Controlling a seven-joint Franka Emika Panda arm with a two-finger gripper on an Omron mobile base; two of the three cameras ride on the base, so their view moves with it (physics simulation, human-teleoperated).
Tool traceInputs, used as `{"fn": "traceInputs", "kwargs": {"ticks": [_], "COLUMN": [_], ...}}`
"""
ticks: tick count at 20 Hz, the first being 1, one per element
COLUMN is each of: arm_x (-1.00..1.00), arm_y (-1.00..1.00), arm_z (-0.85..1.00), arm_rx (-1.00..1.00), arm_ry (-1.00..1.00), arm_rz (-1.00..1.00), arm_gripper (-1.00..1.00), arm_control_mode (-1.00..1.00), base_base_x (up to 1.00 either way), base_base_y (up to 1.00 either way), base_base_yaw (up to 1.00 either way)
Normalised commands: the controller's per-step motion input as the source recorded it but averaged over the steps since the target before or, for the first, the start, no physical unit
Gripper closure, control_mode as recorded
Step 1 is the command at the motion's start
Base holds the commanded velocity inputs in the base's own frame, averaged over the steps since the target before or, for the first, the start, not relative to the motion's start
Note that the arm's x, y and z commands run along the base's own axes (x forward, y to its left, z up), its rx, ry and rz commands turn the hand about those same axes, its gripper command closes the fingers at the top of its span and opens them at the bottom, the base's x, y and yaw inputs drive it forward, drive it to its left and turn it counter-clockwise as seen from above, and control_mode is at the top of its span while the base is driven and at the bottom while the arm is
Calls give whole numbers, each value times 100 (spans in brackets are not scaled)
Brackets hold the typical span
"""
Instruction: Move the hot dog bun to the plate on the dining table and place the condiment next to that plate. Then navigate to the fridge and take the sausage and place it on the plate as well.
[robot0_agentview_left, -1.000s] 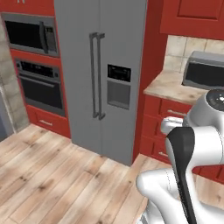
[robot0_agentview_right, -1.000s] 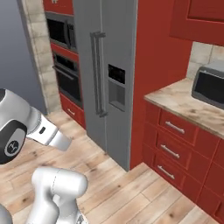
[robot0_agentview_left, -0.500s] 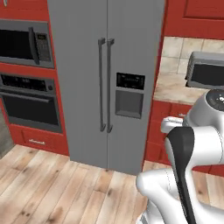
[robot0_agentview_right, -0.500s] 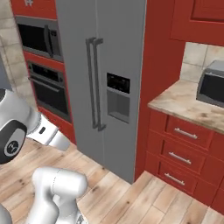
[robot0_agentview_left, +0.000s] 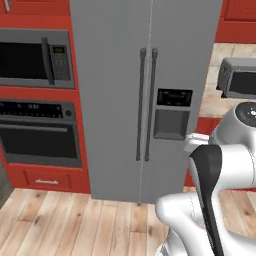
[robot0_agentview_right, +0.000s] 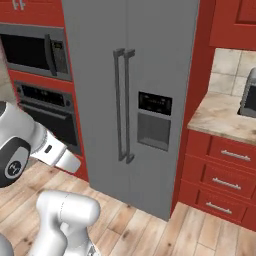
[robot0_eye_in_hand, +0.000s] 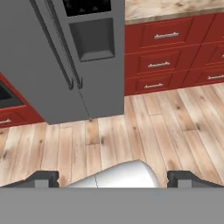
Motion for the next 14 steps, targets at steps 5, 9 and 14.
{"fn": "traceInputs", "kwargs": {"ticks": [5, 9, 14], "arm_x": [0, 0, 0], "arm_y": [0, 0, 0], "arm_z": [0, 0, 0], "arm_rx": [0, 0, 0], "arm_ry": [0, 0, 0], "arm_rz": [0, 0, 0], "arm_gripper": [-100, -100, -100], "arm_control_mode": [100, 100, 100], "base_base_x": [45, 23, 30], "base_base_y": [80, 29, 8], "base_base_yaw": [-32, -27, -29]}}
